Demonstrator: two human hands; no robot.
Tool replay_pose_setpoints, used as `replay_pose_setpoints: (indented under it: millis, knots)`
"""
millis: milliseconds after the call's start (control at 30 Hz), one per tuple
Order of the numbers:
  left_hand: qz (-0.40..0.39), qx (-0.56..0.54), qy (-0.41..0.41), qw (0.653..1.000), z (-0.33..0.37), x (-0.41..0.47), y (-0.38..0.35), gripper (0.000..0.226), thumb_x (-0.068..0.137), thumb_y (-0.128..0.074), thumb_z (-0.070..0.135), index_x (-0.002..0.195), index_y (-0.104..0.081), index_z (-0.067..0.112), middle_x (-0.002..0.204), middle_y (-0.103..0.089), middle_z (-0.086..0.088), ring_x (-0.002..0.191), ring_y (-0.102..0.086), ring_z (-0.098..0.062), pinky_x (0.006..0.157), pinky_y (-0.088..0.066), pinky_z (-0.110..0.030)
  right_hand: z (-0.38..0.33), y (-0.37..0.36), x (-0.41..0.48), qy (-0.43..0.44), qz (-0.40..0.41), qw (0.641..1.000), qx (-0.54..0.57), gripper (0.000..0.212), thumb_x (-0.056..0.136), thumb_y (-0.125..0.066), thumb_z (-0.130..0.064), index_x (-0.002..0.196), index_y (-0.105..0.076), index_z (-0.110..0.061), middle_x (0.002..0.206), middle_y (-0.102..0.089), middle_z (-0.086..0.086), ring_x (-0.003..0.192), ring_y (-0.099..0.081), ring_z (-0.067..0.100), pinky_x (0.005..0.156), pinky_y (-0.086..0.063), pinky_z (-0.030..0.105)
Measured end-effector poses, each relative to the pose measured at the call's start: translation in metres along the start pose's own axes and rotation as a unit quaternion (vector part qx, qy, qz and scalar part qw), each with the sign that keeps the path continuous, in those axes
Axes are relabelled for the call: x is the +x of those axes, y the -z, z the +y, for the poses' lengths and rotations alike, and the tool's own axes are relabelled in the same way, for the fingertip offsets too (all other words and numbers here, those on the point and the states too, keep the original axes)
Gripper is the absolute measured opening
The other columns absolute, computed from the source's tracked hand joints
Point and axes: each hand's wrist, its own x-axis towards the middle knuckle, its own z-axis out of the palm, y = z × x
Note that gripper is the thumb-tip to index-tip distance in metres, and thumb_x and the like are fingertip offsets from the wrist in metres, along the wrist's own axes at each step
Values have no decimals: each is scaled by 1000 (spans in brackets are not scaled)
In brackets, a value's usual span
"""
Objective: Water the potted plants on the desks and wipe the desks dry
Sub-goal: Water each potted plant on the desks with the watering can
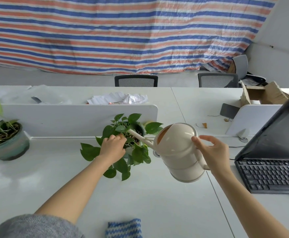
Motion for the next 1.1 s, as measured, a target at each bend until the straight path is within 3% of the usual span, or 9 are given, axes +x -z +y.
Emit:
replay_pose_setpoints:
  millis: [233, 333, 400, 533, 600, 733, 967, 1033, 1100]
  knots:
    - [8, 10, 2, 1000, -4, -9, -2, 32, 94, -44, 20, 124, -55, 19, 131, -55, -1, 125, -41, -23, 105, -33, -38, 10, 3, -2, -6, 7, 1000, -4, 49, 60, -66, -64, 94, -64, -29, 92, -72, 3, 94, -64, 21, 84, -51, 41]
    - [29, 26, -6, 999, 0, -12, -4, 33, 94, -43, 22, 124, -56, 19, 134, -52, -1, 129, -37, -23, 107, -30, -39, 17, 12, -4, -27, 39, 998, 37, 36, 73, -67, -51, 91, -66, -19, 85, -68, 3, 87, -61, 20, 71, -45, 33]
    - [48, 29, -19, 998, 7, -18, -7, 32, 94, -44, 23, 122, -60, 19, 135, -53, -2, 132, -36, -24, 108, -29, -40, 27, 17, -5, -50, 58, 993, 90, 32, 77, -64, -47, 76, -62, -16, 68, -57, -1, 70, -52, 17, 56, -38, 28]
    - [132, 22, -84, 987, 20, -31, -14, 8, 69, -74, 18, 77, -76, 17, 94, -74, -3, 102, -65, -28, 87, -51, -43, 54, 19, -9, -152, 100, 971, 154, 32, 88, -49, -39, 85, -64, -10, 57, -39, 3, 54, -36, 15, 47, -32, 27]
    - [145, 11, -115, 983, 25, -37, -21, 8, 67, -67, 19, 66, -75, 19, 81, -74, 1, 89, -69, -25, 78, -55, -39, 68, 17, -11, -178, 114, 963, 169, 29, 90, -46, -33, 89, -64, -10, 58, -39, 4, 53, -36, 16, 49, -32, 27]
    - [122, -29, -156, 980, 32, -48, -37, 36, 74, -41, 24, 63, -74, 18, 74, -71, 5, 81, -69, -20, 68, -55, -29, 96, 10, -17, -179, 138, 959, 174, 29, 90, -45, -28, 89, -64, -6, 54, -34, 5, 51, -32, 18, 52, -30, 28]
    - [67, -66, -140, 986, 32, -73, -65, 35, 74, -38, 27, 60, -70, 19, 69, -69, 7, 68, -66, -14, 53, -52, -17, 116, 3, -23, -206, 140, 945, 211, 30, 91, -43, -30, 86, -64, -8, 55, -31, 5, 52, -31, 18, 51, -32, 27]
    - [56, -84, -111, 989, 32, -79, -71, 34, 75, -40, 27, 66, -72, 18, 74, -71, 7, 71, -67, -15, 56, -52, -18, 120, 1, -26, -217, 137, 943, 213, 30, 90, -43, -30, 83, -64, -10, 56, -31, 6, 53, -31, 18, 51, -33, 26]
    - [26, -124, -72, 989, 32, -85, -72, 32, 86, -43, 23, 90, -72, 12, 96, -71, 1, 93, -63, -21, 74, -51, -25, 124, -1, -27, -215, 137, 945, 207, 30, 89, -44, -30, 83, -65, -9, 55, -32, 5, 53, -32, 18, 54, -33, 28]
